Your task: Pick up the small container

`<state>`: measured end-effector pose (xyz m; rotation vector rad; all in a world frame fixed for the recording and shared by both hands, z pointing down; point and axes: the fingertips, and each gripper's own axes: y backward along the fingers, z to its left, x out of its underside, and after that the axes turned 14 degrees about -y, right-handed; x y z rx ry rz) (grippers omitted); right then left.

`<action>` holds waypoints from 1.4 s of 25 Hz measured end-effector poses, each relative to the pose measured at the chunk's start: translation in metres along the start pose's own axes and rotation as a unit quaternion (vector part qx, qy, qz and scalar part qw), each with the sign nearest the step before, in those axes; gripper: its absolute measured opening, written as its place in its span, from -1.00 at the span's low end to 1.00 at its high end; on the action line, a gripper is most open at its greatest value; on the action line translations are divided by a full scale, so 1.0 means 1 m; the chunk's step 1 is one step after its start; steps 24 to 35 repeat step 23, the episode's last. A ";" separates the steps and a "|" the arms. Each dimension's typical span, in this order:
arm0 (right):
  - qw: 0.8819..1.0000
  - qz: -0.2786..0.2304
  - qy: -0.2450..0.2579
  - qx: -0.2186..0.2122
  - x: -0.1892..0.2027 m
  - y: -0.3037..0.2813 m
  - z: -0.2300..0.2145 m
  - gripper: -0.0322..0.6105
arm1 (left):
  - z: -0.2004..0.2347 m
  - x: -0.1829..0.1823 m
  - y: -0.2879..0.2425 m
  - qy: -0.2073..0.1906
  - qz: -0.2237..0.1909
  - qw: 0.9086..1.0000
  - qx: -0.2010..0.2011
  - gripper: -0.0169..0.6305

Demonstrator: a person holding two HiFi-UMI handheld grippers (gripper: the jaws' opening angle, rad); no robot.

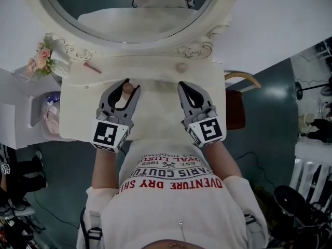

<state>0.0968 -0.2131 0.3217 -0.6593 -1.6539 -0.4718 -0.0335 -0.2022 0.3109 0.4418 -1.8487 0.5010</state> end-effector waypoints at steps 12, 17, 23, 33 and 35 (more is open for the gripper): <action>1.000 0.009 -0.010 0.012 0.002 -0.001 -0.006 -0.90 | 0.001 0.008 -0.003 0.009 -0.014 1.000 0.002 -0.50; 1.000 0.004 -0.013 0.012 0.000 -0.004 -0.003 -0.90 | 0.002 0.013 -0.001 0.010 -0.012 1.000 -0.001 -0.50; 1.000 0.005 -0.016 0.012 0.002 -0.007 -0.001 -0.90 | 0.001 0.019 -0.002 0.005 -0.003 1.000 0.000 -0.50; 1.000 0.005 -0.016 0.012 0.002 -0.007 -0.001 -0.90 | 0.001 0.019 -0.002 0.005 -0.003 1.000 0.000 -0.50; 1.000 0.005 -0.016 0.012 0.002 -0.007 -0.001 -0.90 | 0.001 0.019 -0.002 0.005 -0.003 1.000 0.000 -0.50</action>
